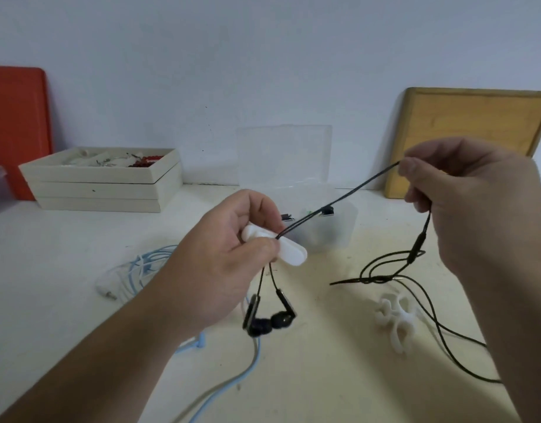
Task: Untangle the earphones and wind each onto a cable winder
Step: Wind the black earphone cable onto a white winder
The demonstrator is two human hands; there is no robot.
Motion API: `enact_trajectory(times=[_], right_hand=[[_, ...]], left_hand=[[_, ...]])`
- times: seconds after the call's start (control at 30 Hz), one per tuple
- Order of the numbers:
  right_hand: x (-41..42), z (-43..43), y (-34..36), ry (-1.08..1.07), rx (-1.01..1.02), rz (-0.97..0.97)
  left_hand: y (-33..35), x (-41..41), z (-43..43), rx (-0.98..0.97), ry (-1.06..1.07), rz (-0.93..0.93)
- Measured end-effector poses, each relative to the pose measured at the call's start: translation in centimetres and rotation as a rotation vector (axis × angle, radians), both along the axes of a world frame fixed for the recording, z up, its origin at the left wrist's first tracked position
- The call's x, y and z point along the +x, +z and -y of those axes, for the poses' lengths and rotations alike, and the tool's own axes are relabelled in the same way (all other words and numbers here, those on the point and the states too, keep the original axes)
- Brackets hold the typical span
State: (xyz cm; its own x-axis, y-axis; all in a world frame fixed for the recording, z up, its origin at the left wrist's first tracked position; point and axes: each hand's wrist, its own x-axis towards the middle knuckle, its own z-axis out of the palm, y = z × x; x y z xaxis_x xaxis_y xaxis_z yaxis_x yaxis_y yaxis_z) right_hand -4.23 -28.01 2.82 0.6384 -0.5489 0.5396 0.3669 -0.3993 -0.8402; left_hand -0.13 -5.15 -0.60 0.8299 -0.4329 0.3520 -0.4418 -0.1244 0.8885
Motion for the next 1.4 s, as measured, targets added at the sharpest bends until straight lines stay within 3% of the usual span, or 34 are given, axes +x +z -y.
enact_trajectory(times=[0.17,0.33,0.57,0.63,0.77,0.83,0.93,1.0,1.1,1.17,1.27,1.4], right_hand=[[0.2,1.3,-0.2,-0.111,0.08,-0.012],[0.3,1.6,-0.3,-0.15,0.118,-0.023],[0.6,2.1,-0.5,-0.265,0.071,-0.071],[0.6,2.6,-0.8,-0.295,-0.032,-0.205],[1.1,2.3,-1.7,-0.224,-0.435,-0.689],[1.2,1.2,-1.9,-0.106,-0.494,-0.582],[0.3,-1.4,-1.3,0.445,-0.422,-0.436],[-0.3,-2.8,-1.3,0.705,-0.485,-0.582],[-0.3,-2.8,-1.9,0.766,-0.604,-0.801],[-0.2,-2.6,-1.7,0.772,-0.488,-0.722],[-0.1,-3.2,-1.7,0.846,-0.146,-0.531],[0.1,-5.1,-2.4,0.786,0.159,-0.512]], left_hand=[[0.0,1.0,-0.8,-0.087,-0.063,-0.147],[-0.4,0.9,-1.0,-0.044,-0.191,-0.218],[-0.5,0.5,-0.7,0.11,-0.199,-0.1],[-0.4,0.3,-0.7,0.144,-0.194,-0.061],[-0.6,-0.1,-0.6,0.179,-0.215,-0.018],[-0.7,-0.3,-0.4,0.19,-0.23,0.004],[-0.7,-0.3,-0.3,0.189,-0.239,0.013],[-0.7,-0.2,-0.2,0.169,-0.244,0.005],[-0.6,-0.2,-0.3,0.167,-0.211,-0.009],[-0.6,-0.2,-0.3,0.19,-0.174,-0.024],[-0.6,-0.3,-0.2,0.224,-0.173,-0.031],[-0.5,-0.5,-0.1,0.217,-0.167,0.002]])
